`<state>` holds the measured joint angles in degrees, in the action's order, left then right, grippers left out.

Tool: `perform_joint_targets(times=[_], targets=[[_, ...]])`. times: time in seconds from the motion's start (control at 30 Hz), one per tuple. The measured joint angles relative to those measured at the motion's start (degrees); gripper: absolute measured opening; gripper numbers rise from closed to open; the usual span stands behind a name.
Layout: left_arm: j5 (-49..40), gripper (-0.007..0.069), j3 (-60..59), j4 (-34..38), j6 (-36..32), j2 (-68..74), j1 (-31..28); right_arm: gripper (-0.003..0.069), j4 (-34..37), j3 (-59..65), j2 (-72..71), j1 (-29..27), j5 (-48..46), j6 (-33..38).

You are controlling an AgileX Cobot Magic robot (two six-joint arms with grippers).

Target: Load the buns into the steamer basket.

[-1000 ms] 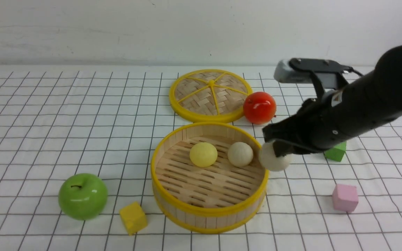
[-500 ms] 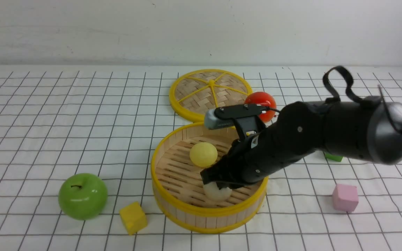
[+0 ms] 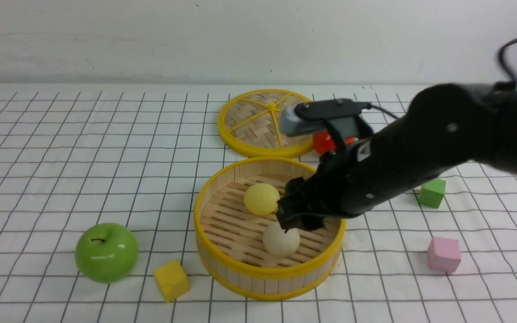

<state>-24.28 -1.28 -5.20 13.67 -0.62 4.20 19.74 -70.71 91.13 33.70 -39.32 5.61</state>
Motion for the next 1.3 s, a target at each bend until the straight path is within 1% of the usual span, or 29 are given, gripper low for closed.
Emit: perform_joint_targets(times=[0.1,0.17,0.23,0.33,0.37,0.4,0.47,0.63,1.0,1.07,1.1,1.13,1.17,1.2,1.23,1.27,1.3], targets=[[0.0,0.0165,0.0,0.0,0.0,0.0,0.0,0.0435,-2.3,0.0,-8.9,0.0,-10.9,0.0],[0.0,0.0165,0.0,0.0,0.0,0.0,0.0,0.0367,-4.6,0.4,-13.6,0.0,-16.7,-0.3],[0.0,0.0167,0.0,0.0,0.0,0.0,0.0,0.0269,-7.5,1.8,-18.1,0.0,-19.9,-1.9],[0.0,0.0172,0.0,0.0,0.0,0.0,0.0,0.0106,-10.0,5.3,-23.7,0.0,-20.7,-4.4],[0.0,0.0174,0.0,0.0,0.0,0.0,0.0,0.0033,-10.7,7.2,-26.9,0.0,-20.6,-4.9],[0.0,0.0174,0.0,0.0,0.0,0.0,0.0,0.0006,-10.8,8.4,-28.0,0.0,-20.5,-5.1],[0.0,0.0176,0.0,0.0,0.0,0.0,0.0,-0.0018,-10.9,11.0,-30.9,0.0,-20.3,-5.2],[0.0,0.0182,0.0,0.0,0.0,0.0,0.0,-0.0020,-11.0,15.2,-35.4,0.0,-21.9,-5.2],[0.0,0.0193,0.0,0.0,-0.1,0.0,0.0,-0.0015,-13.6,15.6,-36.8,0.0,-22.3,-5.2],[0.0,0.0197,0.0,0.0,-0.1,0.0,0.0,-0.0015,-15.5,16.0,-37.4,-0.3,-20.8,-5.2],[0.0,0.0197,0.0,0.0,-0.1,0.0,0.0,-0.0014,-16.1,16.2,-38.1,-0.8,-19.9,-5.2],[0.0,0.0198,0.0,0.0,-0.1,0.0,0.0,-0.0013,-17.3,16.9,-39.9,-2.6,-17.2,-5.1],[0.0,0.0200,0.0,0.0,-0.1,0.0,0.0,-0.0012,-18.0,18.2,-42.1,-5.0,-13.9,-5.1],[0.0,0.0200,0.0,0.0,-0.1,0.0,0.0,-0.0012,-18.5,19.0,-43.7,-6.9,-12.4,-5.1],[0.0,0.0201,0.0,0.0,-0.1,0.0,0.0,-0.0010,-18.8,21.0,-46.5,-10.2,-9.6,-5.1],[0.0,0.0201,0.0,0.0,-0.1,0.0,0.0,-0.0010,-18.9,21.4,-46.5,-10.2,-9.2,-5.1],[0.0,0.0201,0.0,0.0,-0.1,0.0,0.0,-0.0010,-19.2,25.0,-51.5,-15.3,-5.2,-5.2]])
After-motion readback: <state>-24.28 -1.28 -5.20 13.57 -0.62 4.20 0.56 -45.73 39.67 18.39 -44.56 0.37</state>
